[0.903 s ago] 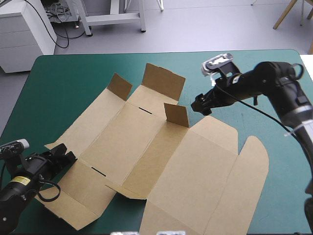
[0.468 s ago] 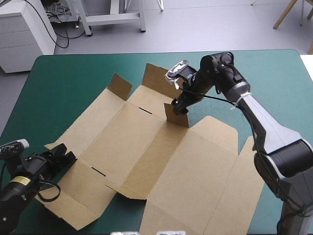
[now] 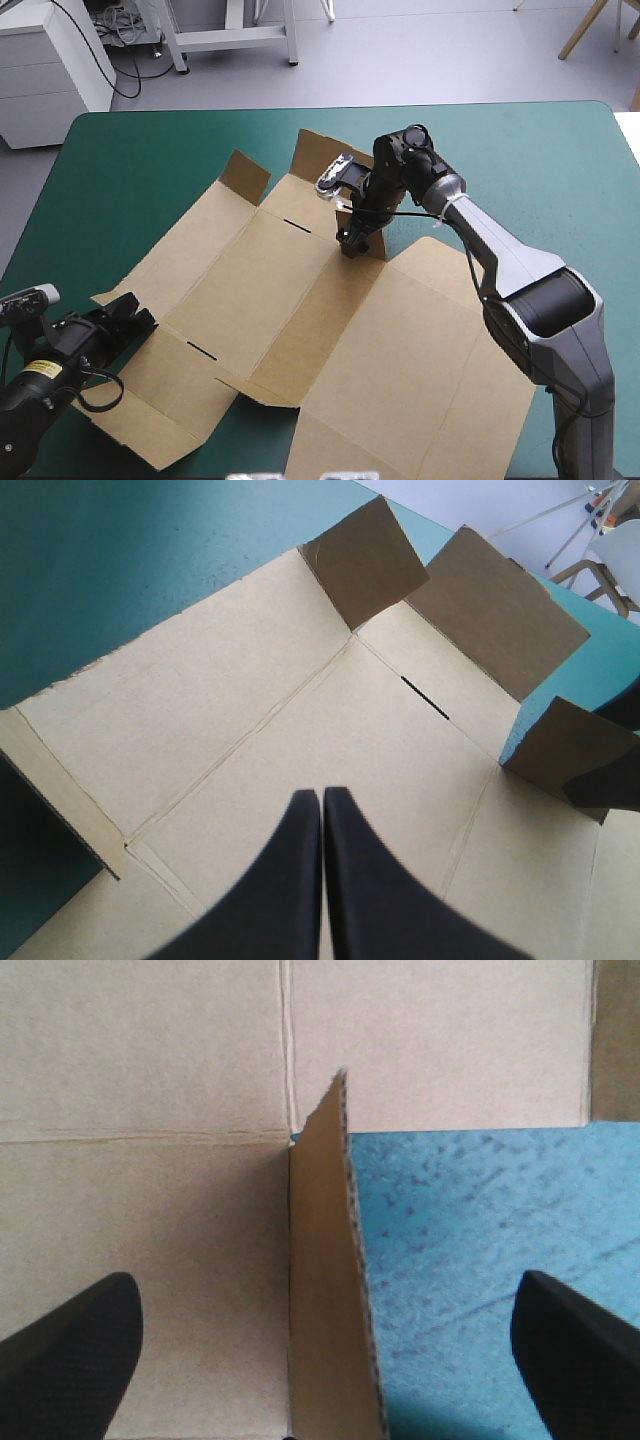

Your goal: Fold the box

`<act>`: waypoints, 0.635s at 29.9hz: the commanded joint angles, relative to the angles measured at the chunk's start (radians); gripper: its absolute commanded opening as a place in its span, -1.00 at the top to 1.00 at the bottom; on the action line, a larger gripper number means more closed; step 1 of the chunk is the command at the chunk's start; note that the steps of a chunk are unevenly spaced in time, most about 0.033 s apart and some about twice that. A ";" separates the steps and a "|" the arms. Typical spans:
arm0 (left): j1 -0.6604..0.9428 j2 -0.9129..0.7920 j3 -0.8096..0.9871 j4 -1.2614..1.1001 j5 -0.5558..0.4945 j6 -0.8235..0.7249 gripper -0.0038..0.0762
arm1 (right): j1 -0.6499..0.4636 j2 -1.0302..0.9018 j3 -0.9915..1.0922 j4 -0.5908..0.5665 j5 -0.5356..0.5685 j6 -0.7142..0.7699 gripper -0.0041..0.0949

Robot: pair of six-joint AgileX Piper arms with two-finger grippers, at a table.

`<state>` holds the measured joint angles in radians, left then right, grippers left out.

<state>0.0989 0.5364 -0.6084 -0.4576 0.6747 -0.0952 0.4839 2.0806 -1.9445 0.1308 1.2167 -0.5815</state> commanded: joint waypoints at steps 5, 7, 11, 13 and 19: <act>-0.006 0.009 -0.033 -0.032 -0.060 -0.009 0.93 | 0.000 -0.040 -0.032 -0.022 -0.015 -0.008 -0.23; -0.006 0.009 -0.033 -0.032 -0.060 -0.009 0.93 | 0.000 -0.040 -0.032 -0.025 -0.015 -0.010 0.42; -0.006 0.009 -0.033 -0.032 -0.060 -0.009 0.93 | 0.000 -0.040 -0.032 -0.031 -0.015 -0.032 0.93; -0.006 0.009 -0.033 -0.032 -0.056 -0.009 0.93 | 0.000 -0.040 -0.032 -0.040 -0.015 -0.054 0.96; -0.006 0.009 -0.033 -0.032 -0.050 0.022 0.93 | 0.000 -0.040 -0.032 -0.044 -0.015 -0.183 0.96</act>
<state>0.0989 0.5364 -0.6084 -0.4587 0.6786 -0.0829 0.4849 2.1004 -1.9454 0.1034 1.2209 -0.6832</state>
